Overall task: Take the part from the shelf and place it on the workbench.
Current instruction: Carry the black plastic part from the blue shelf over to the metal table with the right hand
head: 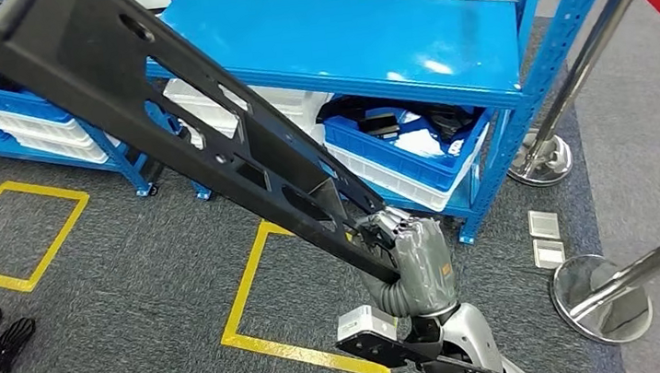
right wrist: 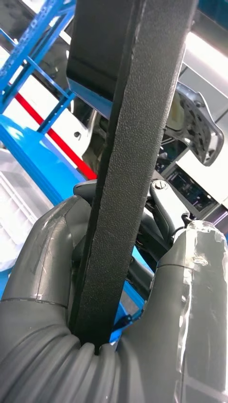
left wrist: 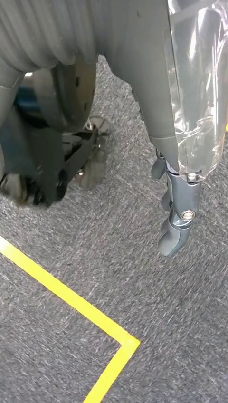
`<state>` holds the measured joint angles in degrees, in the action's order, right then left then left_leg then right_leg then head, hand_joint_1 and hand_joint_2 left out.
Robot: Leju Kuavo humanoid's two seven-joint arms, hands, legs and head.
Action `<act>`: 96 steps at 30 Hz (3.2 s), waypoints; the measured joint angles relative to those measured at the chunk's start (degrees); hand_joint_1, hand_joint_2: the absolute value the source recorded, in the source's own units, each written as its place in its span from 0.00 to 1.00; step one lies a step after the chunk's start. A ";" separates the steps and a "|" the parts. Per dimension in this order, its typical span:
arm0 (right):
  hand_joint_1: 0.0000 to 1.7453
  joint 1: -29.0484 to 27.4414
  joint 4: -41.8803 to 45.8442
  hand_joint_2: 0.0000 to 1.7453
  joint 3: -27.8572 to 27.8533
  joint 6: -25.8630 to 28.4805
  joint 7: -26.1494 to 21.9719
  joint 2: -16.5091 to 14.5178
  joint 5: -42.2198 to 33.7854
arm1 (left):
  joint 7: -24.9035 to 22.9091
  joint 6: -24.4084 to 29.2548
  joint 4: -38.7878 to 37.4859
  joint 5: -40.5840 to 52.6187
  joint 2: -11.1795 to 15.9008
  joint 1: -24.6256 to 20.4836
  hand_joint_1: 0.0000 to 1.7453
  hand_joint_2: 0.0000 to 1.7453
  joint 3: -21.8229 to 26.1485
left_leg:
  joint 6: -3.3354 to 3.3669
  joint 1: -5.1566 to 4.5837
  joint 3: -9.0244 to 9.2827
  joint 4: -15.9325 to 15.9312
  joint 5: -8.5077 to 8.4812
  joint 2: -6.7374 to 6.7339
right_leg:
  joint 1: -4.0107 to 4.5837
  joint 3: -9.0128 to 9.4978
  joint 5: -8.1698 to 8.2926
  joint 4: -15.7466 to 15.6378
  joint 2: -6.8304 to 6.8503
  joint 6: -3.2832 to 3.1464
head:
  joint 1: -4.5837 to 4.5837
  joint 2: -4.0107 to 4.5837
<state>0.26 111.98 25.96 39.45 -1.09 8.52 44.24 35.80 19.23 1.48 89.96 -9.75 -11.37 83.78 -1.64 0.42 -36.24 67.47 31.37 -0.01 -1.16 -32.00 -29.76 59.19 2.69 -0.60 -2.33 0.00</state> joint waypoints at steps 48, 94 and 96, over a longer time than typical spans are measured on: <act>1.00 3.08 0.02 1.00 0.08 0.04 5.29 3.22 -0.81 | 0.22 0.66 0.01 -0.37 -0.07 0.00 0.00 1.00 0.04 | 1.85 -0.17 2.65 -8.28 -3.24 3.80 | -0.54 -1.67 -0.18 2.38 -4.85 2.17 | -1.00 0.00; 1.00 2.76 0.00 1.00 0.51 0.07 3.29 3.67 -2.90 | 0.90 1.33 -0.03 -1.16 0.09 0.57 0.00 1.00 0.09 | 0.87 -0.88 0.63 -6.64 -4.49 -2.94 | -0.05 1.11 -1.94 0.83 3.05 0.31 | 0.57 0.00; 1.00 2.76 -0.01 1.00 0.51 0.07 3.32 3.67 -2.85 | 0.87 1.33 -0.03 -0.97 0.09 0.56 0.00 1.00 0.09 | 1.30 -1.36 0.94 -7.73 -4.49 -3.02 | 0.04 1.49 -2.11 0.51 3.96 0.77 | 0.58 0.00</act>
<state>3.01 111.97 26.47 39.52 2.23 12.19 41.40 36.67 20.56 1.45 88.99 -9.66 -10.80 83.87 -0.33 -0.94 -35.30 59.74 26.89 -3.03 -1.12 -30.51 -31.86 59.71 6.66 0.17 -1.75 0.00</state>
